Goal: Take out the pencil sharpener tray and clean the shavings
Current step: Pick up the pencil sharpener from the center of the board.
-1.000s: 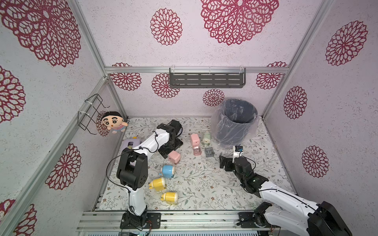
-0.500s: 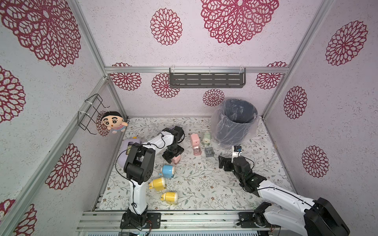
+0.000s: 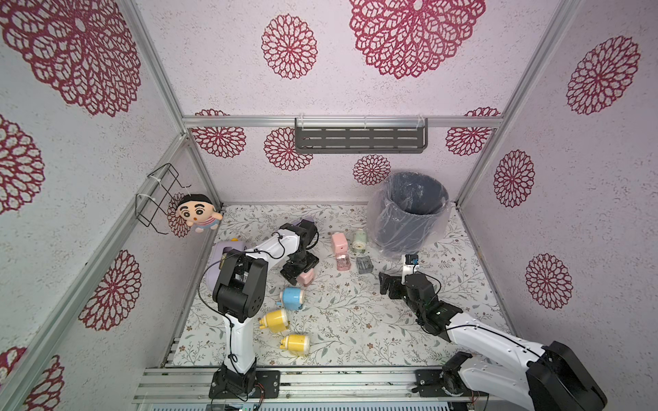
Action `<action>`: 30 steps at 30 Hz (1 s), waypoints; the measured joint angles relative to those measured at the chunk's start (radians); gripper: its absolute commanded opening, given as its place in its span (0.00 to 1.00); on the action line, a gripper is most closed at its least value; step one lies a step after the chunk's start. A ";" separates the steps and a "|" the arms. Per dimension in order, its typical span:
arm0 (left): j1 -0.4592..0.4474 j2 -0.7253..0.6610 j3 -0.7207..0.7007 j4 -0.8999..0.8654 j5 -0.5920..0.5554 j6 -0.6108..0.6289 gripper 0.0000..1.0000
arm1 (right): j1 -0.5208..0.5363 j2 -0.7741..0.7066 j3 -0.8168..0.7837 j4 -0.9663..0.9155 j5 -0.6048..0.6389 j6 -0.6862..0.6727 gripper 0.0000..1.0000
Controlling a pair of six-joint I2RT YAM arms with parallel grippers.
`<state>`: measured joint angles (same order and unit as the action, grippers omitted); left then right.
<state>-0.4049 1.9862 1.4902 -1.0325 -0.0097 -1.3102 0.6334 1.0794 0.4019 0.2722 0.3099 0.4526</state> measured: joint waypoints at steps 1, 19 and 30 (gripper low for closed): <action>0.000 -0.008 0.000 0.000 0.001 0.000 0.84 | 0.000 0.000 0.000 0.000 0.000 0.000 0.99; -0.003 -0.028 0.003 0.008 0.048 0.001 0.40 | 0.000 -0.044 -0.034 0.058 -0.047 -0.095 0.99; -0.065 -0.044 0.174 -0.032 0.068 0.002 0.37 | 0.048 -0.082 -0.064 0.122 -0.111 -0.175 0.98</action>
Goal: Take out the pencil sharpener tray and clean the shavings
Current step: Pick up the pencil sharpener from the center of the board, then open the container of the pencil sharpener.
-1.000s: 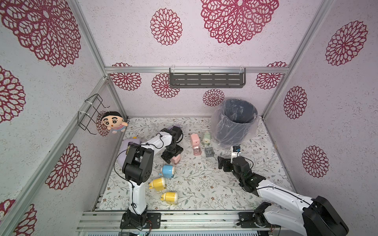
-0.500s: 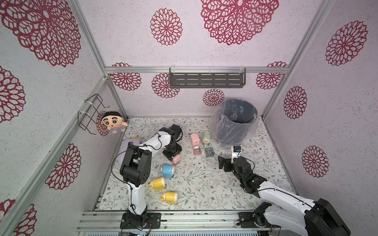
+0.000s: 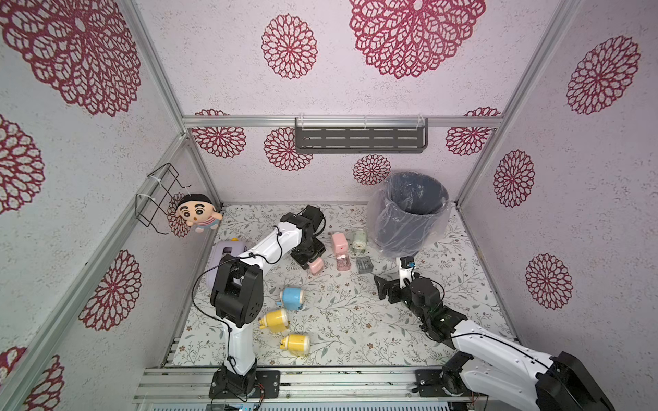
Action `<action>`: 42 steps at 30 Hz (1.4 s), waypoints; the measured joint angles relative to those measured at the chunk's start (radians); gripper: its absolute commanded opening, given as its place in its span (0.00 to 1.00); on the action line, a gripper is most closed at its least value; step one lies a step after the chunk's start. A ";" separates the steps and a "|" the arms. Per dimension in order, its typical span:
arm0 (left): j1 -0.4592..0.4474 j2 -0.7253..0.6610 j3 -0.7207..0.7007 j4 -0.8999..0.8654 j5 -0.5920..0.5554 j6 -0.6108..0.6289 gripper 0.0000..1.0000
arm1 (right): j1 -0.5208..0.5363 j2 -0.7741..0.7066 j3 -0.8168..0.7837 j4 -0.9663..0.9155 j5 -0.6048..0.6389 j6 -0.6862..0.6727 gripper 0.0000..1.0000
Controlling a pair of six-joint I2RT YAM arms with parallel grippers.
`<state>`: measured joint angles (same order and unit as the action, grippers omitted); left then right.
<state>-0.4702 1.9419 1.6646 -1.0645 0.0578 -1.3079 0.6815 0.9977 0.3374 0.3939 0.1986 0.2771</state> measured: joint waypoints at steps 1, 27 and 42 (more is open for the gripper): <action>-0.007 -0.005 0.009 -0.005 0.006 0.001 0.36 | 0.016 0.000 -0.007 0.013 0.002 -0.009 0.98; -0.085 -0.142 0.018 -0.257 0.134 -0.008 0.29 | 0.402 0.379 0.053 0.448 0.142 -0.290 0.96; -0.141 -0.173 0.018 -0.261 0.045 -0.062 0.29 | 0.422 0.630 0.139 0.721 0.146 -0.291 0.98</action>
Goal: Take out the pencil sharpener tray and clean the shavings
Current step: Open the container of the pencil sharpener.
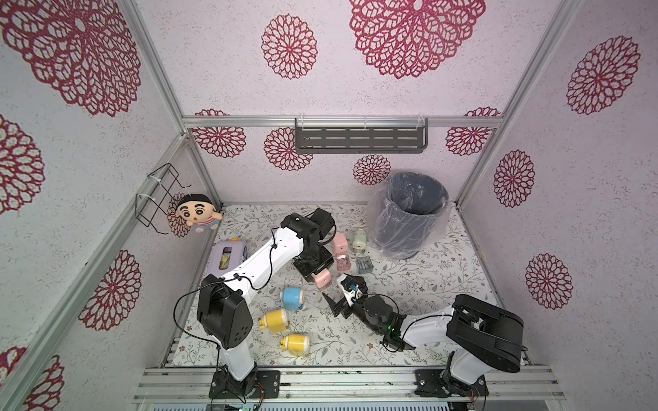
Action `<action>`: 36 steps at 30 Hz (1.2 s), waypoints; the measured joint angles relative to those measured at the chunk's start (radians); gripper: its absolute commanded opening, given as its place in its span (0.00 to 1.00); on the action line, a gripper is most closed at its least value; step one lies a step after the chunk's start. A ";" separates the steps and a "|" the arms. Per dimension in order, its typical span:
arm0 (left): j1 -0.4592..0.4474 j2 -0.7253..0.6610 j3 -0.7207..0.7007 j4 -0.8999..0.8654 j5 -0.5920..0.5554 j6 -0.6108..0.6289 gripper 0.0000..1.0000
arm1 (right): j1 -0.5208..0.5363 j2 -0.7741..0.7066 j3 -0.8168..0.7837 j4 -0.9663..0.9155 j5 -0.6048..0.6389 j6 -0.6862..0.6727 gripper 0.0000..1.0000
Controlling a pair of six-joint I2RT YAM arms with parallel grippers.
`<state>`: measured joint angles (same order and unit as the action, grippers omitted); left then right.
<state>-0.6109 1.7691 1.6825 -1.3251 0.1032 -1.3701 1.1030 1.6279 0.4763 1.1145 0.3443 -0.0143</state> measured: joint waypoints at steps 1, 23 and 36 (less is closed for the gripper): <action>-0.001 0.000 0.000 0.000 -0.002 -0.003 0.29 | 0.000 0.011 0.005 0.009 0.000 0.000 0.98; -0.002 0.000 0.000 0.000 -0.027 -0.016 0.29 | 0.008 0.128 0.096 0.100 -0.003 -0.012 0.79; -0.002 0.000 0.000 -0.001 -0.038 -0.024 0.29 | 0.019 0.160 0.107 0.101 -0.002 -0.020 0.61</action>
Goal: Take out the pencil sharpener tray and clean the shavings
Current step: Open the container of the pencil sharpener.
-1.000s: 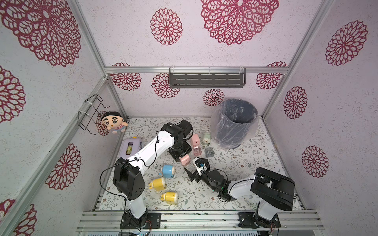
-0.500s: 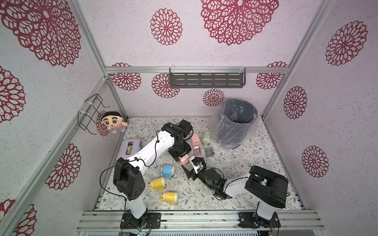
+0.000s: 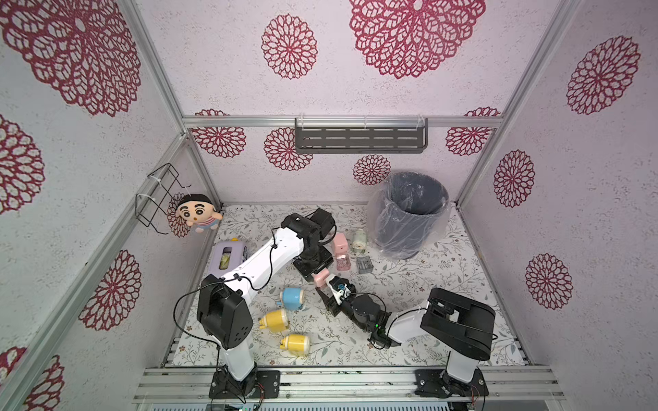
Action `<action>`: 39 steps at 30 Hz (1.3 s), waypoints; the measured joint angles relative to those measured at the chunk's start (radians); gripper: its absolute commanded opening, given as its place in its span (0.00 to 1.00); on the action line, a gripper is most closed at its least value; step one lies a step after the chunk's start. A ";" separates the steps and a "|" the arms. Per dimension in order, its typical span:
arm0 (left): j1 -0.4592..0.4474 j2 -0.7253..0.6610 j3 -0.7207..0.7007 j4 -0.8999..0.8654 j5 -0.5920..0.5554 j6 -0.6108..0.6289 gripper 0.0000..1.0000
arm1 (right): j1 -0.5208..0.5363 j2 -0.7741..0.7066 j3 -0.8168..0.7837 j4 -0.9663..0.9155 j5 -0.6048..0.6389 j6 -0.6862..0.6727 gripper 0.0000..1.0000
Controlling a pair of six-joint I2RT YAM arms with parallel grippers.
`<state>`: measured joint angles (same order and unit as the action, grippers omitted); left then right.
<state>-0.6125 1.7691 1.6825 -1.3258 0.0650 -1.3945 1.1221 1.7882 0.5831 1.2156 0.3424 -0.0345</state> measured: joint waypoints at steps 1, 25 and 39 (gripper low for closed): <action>0.000 0.000 0.000 -0.002 -0.002 -0.002 0.29 | 0.002 0.000 0.000 0.000 0.002 0.000 0.61; 0.000 0.006 0.020 -0.034 -0.053 -0.010 0.29 | 0.021 0.003 0.044 -0.013 0.036 -0.006 0.69; 0.000 0.006 0.020 -0.034 -0.056 -0.010 0.29 | 0.021 0.017 0.053 -0.013 0.025 0.011 0.66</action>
<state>-0.6125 1.7748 1.7027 -1.3602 0.0086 -1.4048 1.1431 1.8053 0.6365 1.2026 0.3676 -0.0238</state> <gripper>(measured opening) 0.583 0.662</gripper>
